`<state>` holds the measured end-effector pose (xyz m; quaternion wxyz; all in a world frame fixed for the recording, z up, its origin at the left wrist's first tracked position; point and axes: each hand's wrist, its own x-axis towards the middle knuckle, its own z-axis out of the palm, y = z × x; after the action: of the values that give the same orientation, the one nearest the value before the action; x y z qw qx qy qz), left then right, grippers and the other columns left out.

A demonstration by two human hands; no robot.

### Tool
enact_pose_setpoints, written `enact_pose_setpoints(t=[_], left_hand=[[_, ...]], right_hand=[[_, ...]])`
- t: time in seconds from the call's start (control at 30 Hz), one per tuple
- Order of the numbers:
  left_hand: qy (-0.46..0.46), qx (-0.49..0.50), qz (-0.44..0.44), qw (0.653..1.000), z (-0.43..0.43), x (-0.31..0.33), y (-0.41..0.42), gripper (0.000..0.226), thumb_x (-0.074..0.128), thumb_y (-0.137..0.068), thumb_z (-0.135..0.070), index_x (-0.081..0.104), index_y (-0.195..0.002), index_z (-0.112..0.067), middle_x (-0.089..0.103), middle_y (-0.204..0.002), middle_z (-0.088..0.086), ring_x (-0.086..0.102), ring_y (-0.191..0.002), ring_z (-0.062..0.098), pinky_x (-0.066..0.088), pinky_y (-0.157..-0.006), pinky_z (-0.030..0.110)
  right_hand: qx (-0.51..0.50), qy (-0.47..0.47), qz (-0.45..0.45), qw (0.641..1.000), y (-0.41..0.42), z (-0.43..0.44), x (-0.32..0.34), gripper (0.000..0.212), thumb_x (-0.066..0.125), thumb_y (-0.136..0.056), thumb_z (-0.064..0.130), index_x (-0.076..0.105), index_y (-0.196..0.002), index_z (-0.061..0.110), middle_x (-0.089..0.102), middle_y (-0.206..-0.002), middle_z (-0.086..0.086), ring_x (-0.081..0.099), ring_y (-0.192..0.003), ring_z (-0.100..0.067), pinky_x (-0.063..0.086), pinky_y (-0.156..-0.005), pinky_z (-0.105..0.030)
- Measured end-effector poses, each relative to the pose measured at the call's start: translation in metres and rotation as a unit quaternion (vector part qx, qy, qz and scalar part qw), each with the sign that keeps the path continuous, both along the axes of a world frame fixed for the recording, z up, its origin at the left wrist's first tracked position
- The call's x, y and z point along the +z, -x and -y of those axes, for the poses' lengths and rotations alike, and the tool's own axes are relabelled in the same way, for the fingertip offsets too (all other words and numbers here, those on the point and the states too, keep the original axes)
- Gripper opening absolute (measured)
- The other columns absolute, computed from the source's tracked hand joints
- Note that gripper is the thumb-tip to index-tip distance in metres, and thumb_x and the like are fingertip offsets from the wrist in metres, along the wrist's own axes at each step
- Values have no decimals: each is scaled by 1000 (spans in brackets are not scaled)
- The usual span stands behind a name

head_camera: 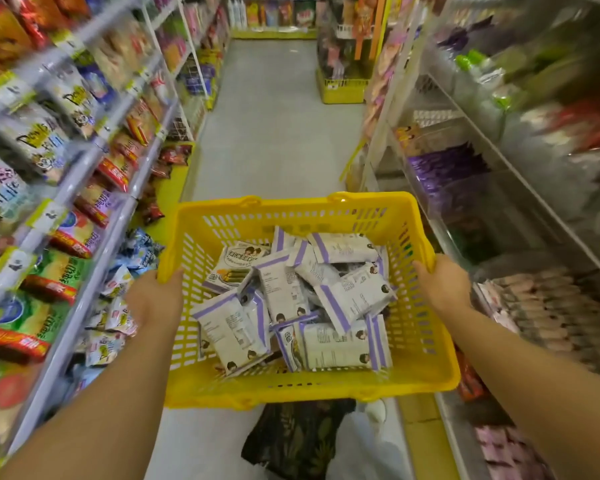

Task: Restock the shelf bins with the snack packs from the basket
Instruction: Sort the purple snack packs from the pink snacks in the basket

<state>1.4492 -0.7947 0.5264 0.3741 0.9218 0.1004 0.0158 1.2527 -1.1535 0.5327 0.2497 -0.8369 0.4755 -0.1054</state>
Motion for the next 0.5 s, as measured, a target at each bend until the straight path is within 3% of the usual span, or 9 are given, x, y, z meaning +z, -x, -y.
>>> enact_pose_setpoints(t=[0.1,0.2,0.33,0.5], left_hand=[[-27,13,-19,999,38,-10,-22,52,59,-93,-40,63,-111,8,64,-103,33,60,-92,47,48,-73,52],[-56,37,-38,997,79,-20,-37,55,57,-94,-41,59,-122,6,61,-111,34,57,-99,50,48,-81,58],[-54,69,-40,995,125,-28,-55,59,57,-92,-45,58,-123,5,61,-112,33,57,-99,50,49,-82,61],[-46,71,-53,995,161,-37,-89,60,56,-93,-45,57,-122,9,61,-115,32,61,-92,46,49,-72,51]], right_hand=[[10,-17,-10,1000,-29,40,-13,33,54,-95,35,59,-102,3,65,-101,-21,61,-94,-40,46,-72,-40],[29,-35,-25,999,-59,85,-17,35,54,-95,34,59,-105,1,65,-102,-21,61,-94,-39,52,-80,-46],[48,-34,-35,998,-92,136,-18,35,53,-96,31,58,-109,-1,64,-104,-22,61,-96,-39,50,-81,-44],[45,-41,-48,997,-133,176,-22,36,54,-96,30,58,-110,-2,63,-108,-25,61,-100,-40,48,-82,-42]])
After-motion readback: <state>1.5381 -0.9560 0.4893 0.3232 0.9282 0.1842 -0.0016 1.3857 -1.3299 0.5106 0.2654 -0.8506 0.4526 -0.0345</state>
